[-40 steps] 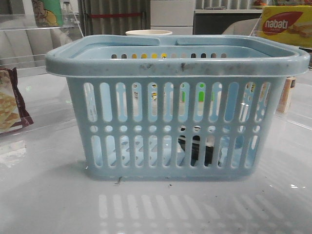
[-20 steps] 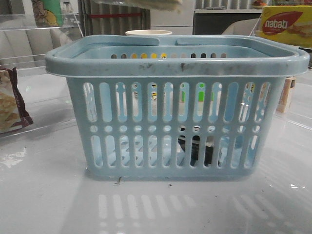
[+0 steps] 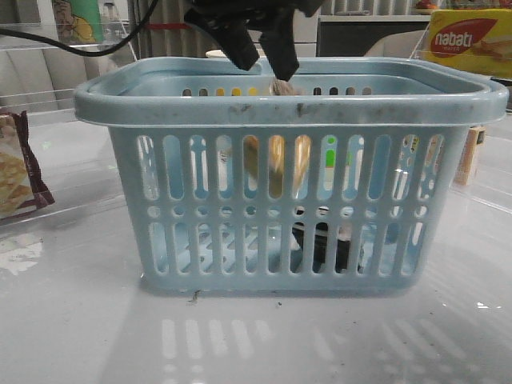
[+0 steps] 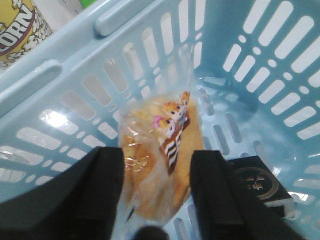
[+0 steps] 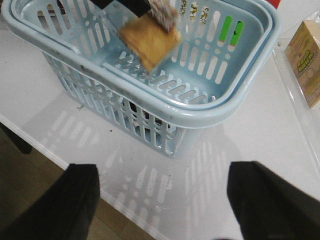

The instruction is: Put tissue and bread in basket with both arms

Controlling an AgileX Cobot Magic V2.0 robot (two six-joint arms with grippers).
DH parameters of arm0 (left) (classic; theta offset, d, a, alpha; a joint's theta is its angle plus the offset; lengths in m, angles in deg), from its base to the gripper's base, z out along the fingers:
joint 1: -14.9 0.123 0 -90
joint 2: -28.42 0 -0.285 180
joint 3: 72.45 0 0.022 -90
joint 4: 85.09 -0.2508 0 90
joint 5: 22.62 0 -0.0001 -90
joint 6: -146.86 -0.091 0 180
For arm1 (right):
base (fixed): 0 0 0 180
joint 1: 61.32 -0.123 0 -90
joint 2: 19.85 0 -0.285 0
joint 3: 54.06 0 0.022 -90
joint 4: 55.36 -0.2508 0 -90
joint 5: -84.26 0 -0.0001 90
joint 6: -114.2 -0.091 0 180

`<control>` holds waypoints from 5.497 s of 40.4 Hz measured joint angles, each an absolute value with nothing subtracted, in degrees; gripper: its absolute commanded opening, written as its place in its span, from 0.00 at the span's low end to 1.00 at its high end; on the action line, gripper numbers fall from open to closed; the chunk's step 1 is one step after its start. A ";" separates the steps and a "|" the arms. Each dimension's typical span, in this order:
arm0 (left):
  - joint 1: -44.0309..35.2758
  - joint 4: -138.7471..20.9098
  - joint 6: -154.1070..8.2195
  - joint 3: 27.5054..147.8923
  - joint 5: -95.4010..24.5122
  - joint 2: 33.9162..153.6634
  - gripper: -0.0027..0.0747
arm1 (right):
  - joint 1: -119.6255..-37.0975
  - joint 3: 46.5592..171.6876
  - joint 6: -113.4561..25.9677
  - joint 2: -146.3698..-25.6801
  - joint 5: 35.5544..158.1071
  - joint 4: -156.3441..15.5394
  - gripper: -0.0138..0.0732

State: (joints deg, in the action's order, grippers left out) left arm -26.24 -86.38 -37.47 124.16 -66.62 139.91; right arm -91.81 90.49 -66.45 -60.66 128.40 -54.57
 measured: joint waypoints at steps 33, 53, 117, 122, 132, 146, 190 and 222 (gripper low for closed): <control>-26.24 -86.18 -37.47 106.70 -71.35 105.26 0.65 | -91.81 90.49 -66.45 -60.66 128.40 -54.57 0.88; -26.24 -85.09 -37.47 78.23 -70.72 74.81 0.65 | -91.81 90.49 -66.45 -60.66 128.54 -54.48 0.88; -12.94 -83.84 -36.80 59.78 -52.81 56.92 0.15 | -91.81 90.49 -66.45 -60.66 131.67 -52.79 0.24; -1.52 -83.62 -36.80 50.23 -39.60 49.61 0.15 | -91.81 90.49 -66.45 -60.62 131.78 -52.79 0.24; 12.29 -82.95 -36.80 33.52 -27.24 38.25 0.15 | -91.81 90.49 -66.45 -60.62 131.78 -52.79 0.24; 14.52 -83.55 -36.80 29.90 -26.15 35.87 0.15 | -91.81 90.49 -66.45 -60.52 131.78 -52.79 0.24; 14.52 -83.55 -36.80 29.90 -26.36 35.87 0.15 | -73.39 72.20 -66.45 -42.84 109.37 -50.62 0.24; 14.52 -83.55 -36.80 29.90 -26.36 35.87 0.15 | -62.75 47.06 -66.45 -27.08 86.36 -58.60 0.24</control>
State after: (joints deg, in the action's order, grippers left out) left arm 14.52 -83.55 -36.80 29.90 -26.36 35.87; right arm -62.75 47.06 -66.45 -27.08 86.36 -58.60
